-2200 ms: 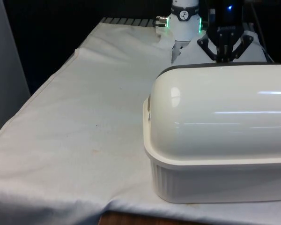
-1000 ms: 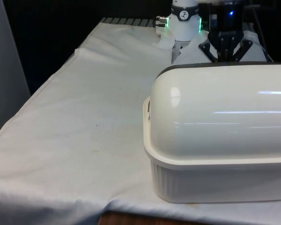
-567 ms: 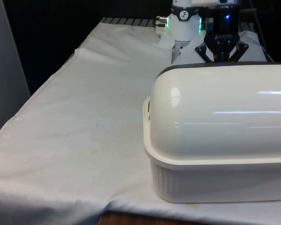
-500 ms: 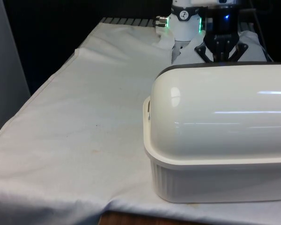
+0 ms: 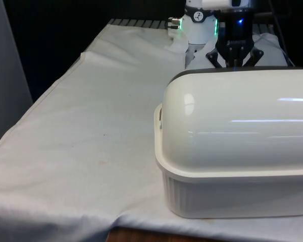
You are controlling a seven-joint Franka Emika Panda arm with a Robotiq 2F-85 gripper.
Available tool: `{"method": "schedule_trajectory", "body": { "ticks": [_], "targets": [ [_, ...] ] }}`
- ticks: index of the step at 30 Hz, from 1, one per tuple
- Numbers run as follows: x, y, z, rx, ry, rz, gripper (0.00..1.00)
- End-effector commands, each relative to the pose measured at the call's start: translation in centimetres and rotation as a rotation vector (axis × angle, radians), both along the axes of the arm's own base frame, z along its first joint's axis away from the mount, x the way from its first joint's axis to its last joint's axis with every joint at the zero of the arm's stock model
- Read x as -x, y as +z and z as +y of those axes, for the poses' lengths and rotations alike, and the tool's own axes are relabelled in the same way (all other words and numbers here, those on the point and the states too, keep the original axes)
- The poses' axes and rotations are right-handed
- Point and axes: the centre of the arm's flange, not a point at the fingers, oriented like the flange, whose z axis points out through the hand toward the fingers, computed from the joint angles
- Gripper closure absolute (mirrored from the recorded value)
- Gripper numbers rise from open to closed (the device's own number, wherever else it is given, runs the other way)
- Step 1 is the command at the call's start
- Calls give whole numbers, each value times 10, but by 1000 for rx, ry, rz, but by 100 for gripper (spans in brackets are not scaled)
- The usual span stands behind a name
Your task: Open the lid, then close it.
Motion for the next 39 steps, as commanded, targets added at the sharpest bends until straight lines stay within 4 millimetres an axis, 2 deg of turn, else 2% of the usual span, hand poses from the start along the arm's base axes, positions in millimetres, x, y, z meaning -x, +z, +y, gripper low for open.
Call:
{"method": "schedule_trajectory", "body": {
  "ticks": [1,23,39],
  "targets": [
    [-2,0,0,-2,2,-6,100],
    [-11,0,-2,2,-6,-12,100],
    [-15,24,-3,-3,-6,-71,100]
  ]
}}
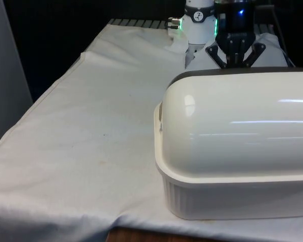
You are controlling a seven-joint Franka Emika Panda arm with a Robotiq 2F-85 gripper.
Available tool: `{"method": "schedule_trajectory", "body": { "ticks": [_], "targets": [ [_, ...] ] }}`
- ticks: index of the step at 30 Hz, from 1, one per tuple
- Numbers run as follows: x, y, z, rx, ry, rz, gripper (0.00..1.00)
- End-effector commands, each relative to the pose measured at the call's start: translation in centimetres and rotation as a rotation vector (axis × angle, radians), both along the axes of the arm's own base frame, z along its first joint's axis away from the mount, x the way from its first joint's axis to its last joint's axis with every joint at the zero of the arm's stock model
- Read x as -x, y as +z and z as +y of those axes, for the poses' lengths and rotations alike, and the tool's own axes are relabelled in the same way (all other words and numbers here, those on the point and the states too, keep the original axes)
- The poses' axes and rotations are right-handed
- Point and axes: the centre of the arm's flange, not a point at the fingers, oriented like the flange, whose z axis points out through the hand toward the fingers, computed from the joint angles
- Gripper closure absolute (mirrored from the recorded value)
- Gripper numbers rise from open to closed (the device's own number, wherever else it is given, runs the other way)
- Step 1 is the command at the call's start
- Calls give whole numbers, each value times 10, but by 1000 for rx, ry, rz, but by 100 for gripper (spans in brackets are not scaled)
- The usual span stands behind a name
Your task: Open the lid, then close it.
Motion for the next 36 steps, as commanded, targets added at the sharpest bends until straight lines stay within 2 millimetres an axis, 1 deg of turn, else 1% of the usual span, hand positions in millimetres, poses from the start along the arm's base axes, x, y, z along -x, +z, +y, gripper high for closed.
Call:
{"method": "schedule_trajectory", "body": {
  "ticks": [1,14,15,20,34,36],
  "targets": [
    [-1,4,0,2,1,-16,100],
    [-6,13,3,-4,0,-68,100],
    [-4,13,3,-6,2,-54,100],
    [-8,19,4,-6,1,-93,100],
    [-8,25,5,-11,3,-115,100],
    [-9,28,5,-10,1,-129,100]
  ]
}}
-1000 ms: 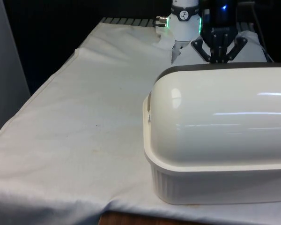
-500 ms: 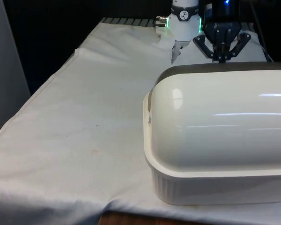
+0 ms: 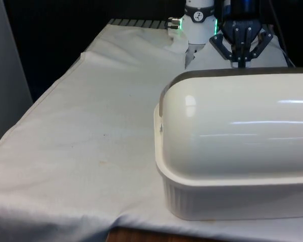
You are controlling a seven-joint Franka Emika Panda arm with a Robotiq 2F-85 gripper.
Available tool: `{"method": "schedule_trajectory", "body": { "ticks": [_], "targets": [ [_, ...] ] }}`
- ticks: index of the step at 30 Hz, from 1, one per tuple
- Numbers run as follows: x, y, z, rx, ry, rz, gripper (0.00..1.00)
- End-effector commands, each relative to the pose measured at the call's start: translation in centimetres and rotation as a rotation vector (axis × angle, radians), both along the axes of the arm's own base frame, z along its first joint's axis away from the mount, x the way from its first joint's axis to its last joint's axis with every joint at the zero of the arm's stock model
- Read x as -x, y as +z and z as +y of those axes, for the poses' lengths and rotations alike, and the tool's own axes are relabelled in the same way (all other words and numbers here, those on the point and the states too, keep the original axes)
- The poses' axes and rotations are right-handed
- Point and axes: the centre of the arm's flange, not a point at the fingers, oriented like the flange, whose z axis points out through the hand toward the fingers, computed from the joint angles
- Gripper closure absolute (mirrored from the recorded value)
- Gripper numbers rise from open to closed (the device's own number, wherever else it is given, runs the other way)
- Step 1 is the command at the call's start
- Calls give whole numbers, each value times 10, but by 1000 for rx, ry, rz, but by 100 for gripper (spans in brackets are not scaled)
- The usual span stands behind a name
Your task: Open the lid, then close it.
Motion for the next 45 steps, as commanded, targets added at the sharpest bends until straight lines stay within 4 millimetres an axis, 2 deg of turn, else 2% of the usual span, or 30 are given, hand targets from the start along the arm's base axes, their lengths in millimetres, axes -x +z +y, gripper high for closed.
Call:
{"method": "schedule_trajectory", "body": {
  "ticks": [1,20,45],
  "targets": [
    [0,2,-1,2,-3,-10,100],
    [-6,9,5,-7,-5,-59,100],
    [-34,48,12,-20,5,-145,100]
  ]
}}
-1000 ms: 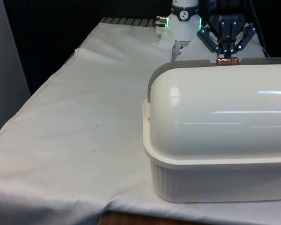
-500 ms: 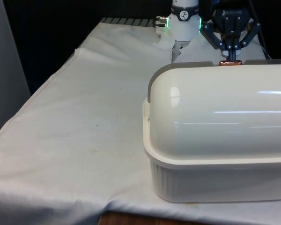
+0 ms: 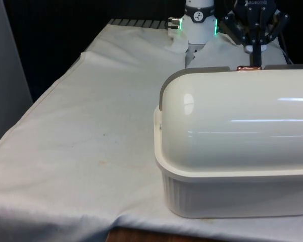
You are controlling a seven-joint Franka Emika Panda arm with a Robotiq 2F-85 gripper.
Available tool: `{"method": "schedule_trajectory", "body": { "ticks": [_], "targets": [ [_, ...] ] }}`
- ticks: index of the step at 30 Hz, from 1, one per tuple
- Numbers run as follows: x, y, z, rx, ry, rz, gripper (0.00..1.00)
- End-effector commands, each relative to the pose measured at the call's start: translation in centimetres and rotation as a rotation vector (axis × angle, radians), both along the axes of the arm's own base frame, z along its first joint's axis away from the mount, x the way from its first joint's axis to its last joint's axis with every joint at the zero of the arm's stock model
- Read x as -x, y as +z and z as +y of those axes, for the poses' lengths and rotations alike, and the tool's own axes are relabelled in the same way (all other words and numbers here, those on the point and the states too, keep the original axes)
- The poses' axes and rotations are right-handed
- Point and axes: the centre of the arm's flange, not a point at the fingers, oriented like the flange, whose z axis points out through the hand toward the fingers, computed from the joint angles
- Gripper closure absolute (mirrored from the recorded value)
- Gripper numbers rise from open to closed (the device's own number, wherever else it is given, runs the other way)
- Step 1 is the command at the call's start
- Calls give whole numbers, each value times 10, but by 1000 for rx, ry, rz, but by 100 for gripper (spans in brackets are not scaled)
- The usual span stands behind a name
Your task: Open the lid, then close it.
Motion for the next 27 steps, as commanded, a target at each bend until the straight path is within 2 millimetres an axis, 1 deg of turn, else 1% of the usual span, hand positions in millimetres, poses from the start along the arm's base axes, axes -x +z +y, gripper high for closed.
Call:
{"method": "schedule_trajectory", "body": {
  "ticks": [1,4,10,11,19,20,21,27],
  "targets": [
    [-1,1,0,0,0,-3,100],
    [-6,7,1,1,1,-20,100],
    [-9,19,2,-3,2,-40,100],
    [-9,17,2,-5,3,-38,100],
    [-10,42,2,-7,4,-64,100],
    [-11,38,3,-11,6,-65,100],
    [-10,45,2,-7,5,-66,100],
    [-10,66,3,-13,8,-71,100]
  ]
}}
